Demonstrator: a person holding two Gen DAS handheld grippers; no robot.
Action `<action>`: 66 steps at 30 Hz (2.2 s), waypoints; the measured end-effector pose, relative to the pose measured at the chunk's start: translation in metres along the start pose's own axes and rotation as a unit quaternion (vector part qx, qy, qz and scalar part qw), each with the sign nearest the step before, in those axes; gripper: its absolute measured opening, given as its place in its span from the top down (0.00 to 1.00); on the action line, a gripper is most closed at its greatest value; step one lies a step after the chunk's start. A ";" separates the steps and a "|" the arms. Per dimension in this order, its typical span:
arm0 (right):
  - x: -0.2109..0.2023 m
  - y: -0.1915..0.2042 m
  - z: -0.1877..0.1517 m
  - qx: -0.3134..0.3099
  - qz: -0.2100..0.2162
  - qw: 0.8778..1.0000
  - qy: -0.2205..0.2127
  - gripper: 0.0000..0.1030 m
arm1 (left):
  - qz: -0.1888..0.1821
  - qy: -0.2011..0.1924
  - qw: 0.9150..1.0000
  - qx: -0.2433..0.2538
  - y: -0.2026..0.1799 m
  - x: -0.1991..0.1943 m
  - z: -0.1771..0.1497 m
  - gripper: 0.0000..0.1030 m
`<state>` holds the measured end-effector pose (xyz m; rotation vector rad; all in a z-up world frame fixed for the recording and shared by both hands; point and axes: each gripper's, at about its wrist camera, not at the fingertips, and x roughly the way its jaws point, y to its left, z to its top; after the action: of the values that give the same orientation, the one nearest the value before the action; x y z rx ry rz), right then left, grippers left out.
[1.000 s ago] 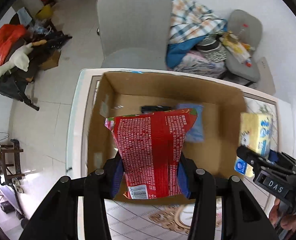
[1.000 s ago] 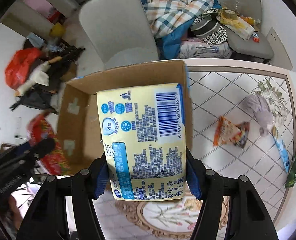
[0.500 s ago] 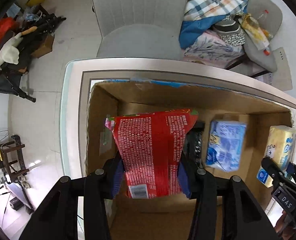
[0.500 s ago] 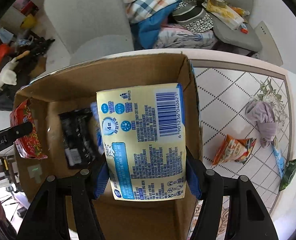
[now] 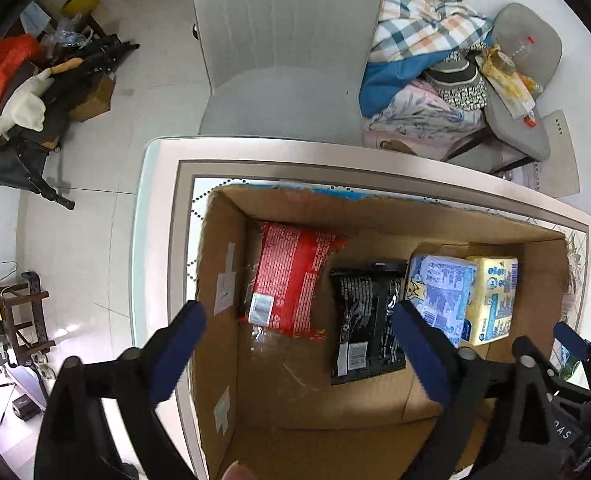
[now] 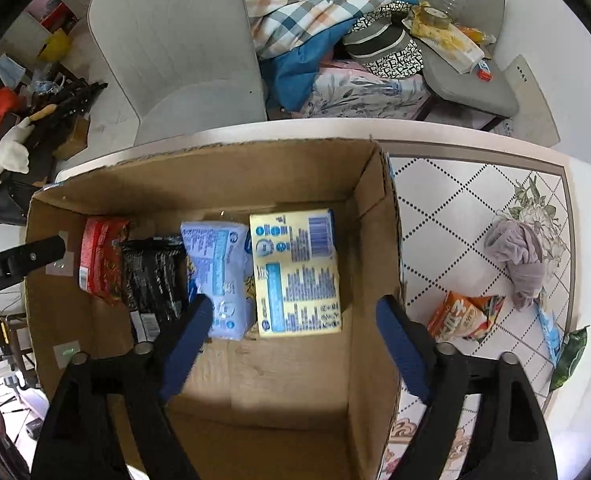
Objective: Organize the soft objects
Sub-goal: 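Carry both packs into the box and open both tools to release them, then grasp the orange seed bag with the left tool while the right tool grasps the green seaweed bag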
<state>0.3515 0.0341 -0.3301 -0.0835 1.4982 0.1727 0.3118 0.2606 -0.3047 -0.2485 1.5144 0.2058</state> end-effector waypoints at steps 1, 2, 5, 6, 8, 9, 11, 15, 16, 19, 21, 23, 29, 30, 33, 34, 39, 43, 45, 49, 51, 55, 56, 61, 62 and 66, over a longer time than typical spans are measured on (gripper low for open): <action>-0.003 0.001 -0.003 -0.002 0.001 1.000 -0.001 0.10 | -0.001 -0.003 1.000 0.000 0.000 -0.003 -0.003 0.04; -0.005 0.002 -0.006 -0.004 0.001 1.000 -0.001 0.06 | 0.001 -0.010 1.000 0.000 0.001 -0.007 -0.008 0.04; -0.010 0.006 -0.018 -0.010 0.003 1.000 -0.003 0.00 | 0.004 -0.026 1.000 0.001 0.000 -0.017 -0.025 0.04; -0.012 0.007 -0.022 -0.013 0.001 1.000 -0.005 0.00 | 0.004 -0.031 0.999 0.004 -0.001 -0.020 -0.032 0.04; -0.016 0.009 -0.033 -0.018 -0.002 1.000 -0.009 0.00 | 0.007 -0.040 0.999 0.005 -0.003 -0.026 -0.046 0.04; -0.016 0.009 -0.038 -0.019 -0.001 1.000 -0.008 0.00 | 0.006 -0.044 0.999 0.006 -0.004 -0.028 -0.052 0.04; -0.018 0.009 -0.047 -0.017 0.008 1.000 -0.006 0.00 | 0.013 -0.052 0.999 0.007 -0.006 -0.033 -0.066 0.04; -0.028 0.010 -0.070 -0.025 0.019 0.999 -0.010 0.00 | 0.020 -0.072 0.997 0.011 -0.013 -0.045 -0.093 0.04; -0.031 0.010 -0.075 -0.027 0.021 0.999 -0.012 0.00 | 0.020 -0.076 0.997 0.012 -0.015 -0.049 -0.098 0.04; -0.045 0.006 -0.091 -0.027 0.024 0.999 -0.021 0.00 | 0.014 -0.093 0.995 0.012 -0.020 -0.064 -0.119 0.04; -0.058 0.002 -0.103 -0.027 0.027 0.999 -0.031 0.00 | 0.016 -0.106 0.994 0.016 -0.024 -0.075 -0.129 0.04; -0.069 0.000 -0.113 -0.034 0.029 0.998 -0.039 0.00 | 0.019 -0.122 0.992 0.022 -0.029 -0.088 -0.141 0.04; -0.115 -0.007 -0.150 -0.049 0.036 0.995 -0.077 0.00 | 0.015 -0.156 0.987 0.019 -0.038 -0.124 -0.174 0.04; -0.123 -0.008 -0.155 -0.051 0.037 0.994 -0.084 0.00 | 0.013 -0.160 0.987 0.020 -0.039 -0.129 -0.178 0.04; -0.141 -0.011 -0.168 -0.055 0.049 0.992 -0.098 0.00 | 0.011 -0.175 0.984 0.017 -0.043 -0.147 -0.191 0.04; -0.148 -0.012 -0.172 -0.058 0.052 0.991 -0.105 0.00 | 0.012 -0.179 0.984 0.017 -0.044 -0.151 -0.195 0.04; -0.168 -0.021 -0.183 -0.059 0.080 0.988 -0.118 0.00 | 0.010 -0.196 0.981 0.002 -0.048 -0.173 -0.207 0.04; -0.175 -0.036 -0.187 -0.050 0.099 0.986 -0.128 0.00 | 0.013 -0.206 0.978 -0.003 -0.057 -0.184 -0.212 0.04; -0.178 -0.048 -0.187 -0.040 0.106 0.984 -0.137 0.00 | 0.017 -0.210 0.978 0.002 -0.068 -0.188 -0.212 0.04; -0.176 -0.086 -0.187 -0.003 0.117 0.981 -0.153 0.00 | 0.031 -0.221 0.974 0.043 -0.108 -0.190 -0.206 0.00; -0.176 -0.107 -0.188 0.010 0.106 0.980 -0.170 0.00 | 0.034 -0.226 0.971 0.067 -0.131 -0.190 -0.204 0.00; -0.168 -0.169 -0.187 0.044 0.078 0.980 -0.179 0.00 | 0.042 -0.223 0.966 0.126 -0.191 -0.180 -0.194 0.00; -0.165 -0.185 -0.188 0.056 0.073 0.980 -0.176 0.00 | 0.044 -0.219 0.964 0.145 -0.210 -0.175 -0.190 0.00; -0.142 -0.294 -0.189 0.147 0.046 0.978 -0.141 0.00 | 0.057 -0.183 0.955 0.228 -0.293 -0.137 -0.167 0.00; -0.137 -0.313 -0.190 0.165 0.039 0.977 -0.133 0.00 | 0.071 -0.172 0.950 0.251 -0.313 -0.122 -0.160 0.00; -0.111 -0.395 -0.196 0.223 -0.005 0.970 -0.095 0.00 | 0.137 -0.116 0.924 0.337 -0.372 -0.057 -0.140 0.00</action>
<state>0.2169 -0.3938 -0.2544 0.2801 1.3129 -0.1644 0.2812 -0.1347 -0.2410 0.5261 1.2947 -0.0728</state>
